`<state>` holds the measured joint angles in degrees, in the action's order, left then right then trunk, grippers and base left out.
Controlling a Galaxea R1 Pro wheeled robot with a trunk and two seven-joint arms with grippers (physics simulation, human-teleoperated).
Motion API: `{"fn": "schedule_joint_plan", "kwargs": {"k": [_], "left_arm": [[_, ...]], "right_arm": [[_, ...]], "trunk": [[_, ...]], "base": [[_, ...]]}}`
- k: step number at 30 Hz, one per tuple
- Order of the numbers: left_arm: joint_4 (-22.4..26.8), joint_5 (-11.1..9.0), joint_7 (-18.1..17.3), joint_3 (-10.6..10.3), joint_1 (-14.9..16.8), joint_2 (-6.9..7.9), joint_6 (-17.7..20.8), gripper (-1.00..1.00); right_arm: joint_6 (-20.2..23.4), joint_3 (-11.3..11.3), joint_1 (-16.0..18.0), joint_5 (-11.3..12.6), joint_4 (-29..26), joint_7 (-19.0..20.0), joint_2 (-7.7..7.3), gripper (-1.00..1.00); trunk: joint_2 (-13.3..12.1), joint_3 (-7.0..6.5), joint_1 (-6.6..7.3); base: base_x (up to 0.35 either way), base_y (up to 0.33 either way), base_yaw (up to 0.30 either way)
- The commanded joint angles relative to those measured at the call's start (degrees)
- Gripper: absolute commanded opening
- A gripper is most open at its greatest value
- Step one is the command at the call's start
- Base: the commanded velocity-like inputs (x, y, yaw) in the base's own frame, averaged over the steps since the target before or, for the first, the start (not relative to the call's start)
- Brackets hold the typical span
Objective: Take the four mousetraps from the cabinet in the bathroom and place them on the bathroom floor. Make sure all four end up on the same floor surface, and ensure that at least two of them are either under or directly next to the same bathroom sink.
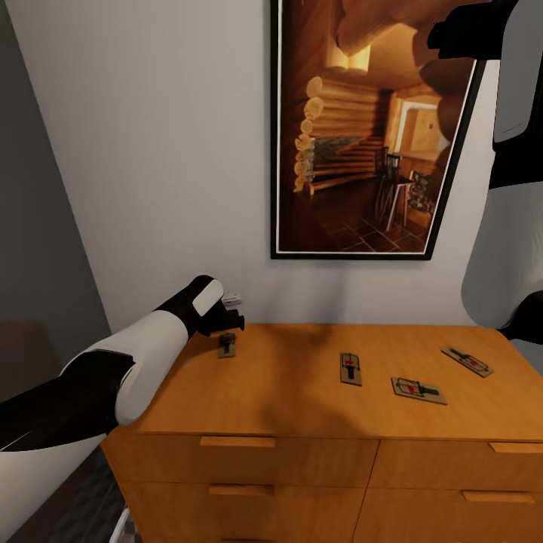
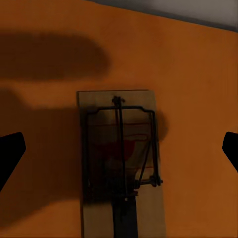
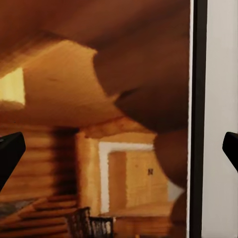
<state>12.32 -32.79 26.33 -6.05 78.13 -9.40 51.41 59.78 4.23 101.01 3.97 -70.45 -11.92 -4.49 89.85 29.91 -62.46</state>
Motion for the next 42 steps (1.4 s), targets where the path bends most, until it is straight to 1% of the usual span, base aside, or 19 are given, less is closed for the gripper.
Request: {"fn": "schedule_joint_plan", "kwargs": {"k": [1,12,18,32,38,42], "left_arm": [[0.07,-0.61,0.39,-0.45,0.03,0.01,0.17,1.0],[0.07,-0.58,0.39,-0.45,0.02,0.01,0.12,1.0],[0.07,-0.6,0.39,-0.45,0.02,0.0,0.11,1.0],[0.12,-0.53,0.39,-0.45,0.01,0.0,0.05,1.0],[0.15,-0.52,0.37,-0.45,0.02,-0.01,-0.08,1.0],[0.15,-0.52,0.38,-0.45,0.01,-0.01,-0.12,1.0]], "right_arm": [[0.22,0.16,0.06,0.42,-0.03,-0.48,-0.07,1.0],[0.22,0.16,0.06,0.42,-0.04,-0.48,-0.08,1.0],[0.22,0.16,0.06,0.42,-0.04,-0.48,-0.08,1.0],[0.22,0.16,0.06,0.42,-0.04,-0.48,-0.08,1.0],[0.22,0.16,0.06,0.42,-0.04,-0.48,-0.08,1.0],[0.22,0.16,0.06,0.42,-0.04,-0.48,-0.08,1.0]], "trunk": [[0.05,0.07,0.0],[0.05,0.07,0.0],[2.46,1.15,-1.32],[2.46,1.15,-1.32],[4.86,2.22,-2.64],[4.86,2.22,-2.64]], "base": [[0.0,0.0,0.0],[0.0,0.0,0.0],[0.0,0.0,0.0],[0.0,0.0,0.0],[0.0,0.0,0.0],[0.0,0.0,0.0]]}}
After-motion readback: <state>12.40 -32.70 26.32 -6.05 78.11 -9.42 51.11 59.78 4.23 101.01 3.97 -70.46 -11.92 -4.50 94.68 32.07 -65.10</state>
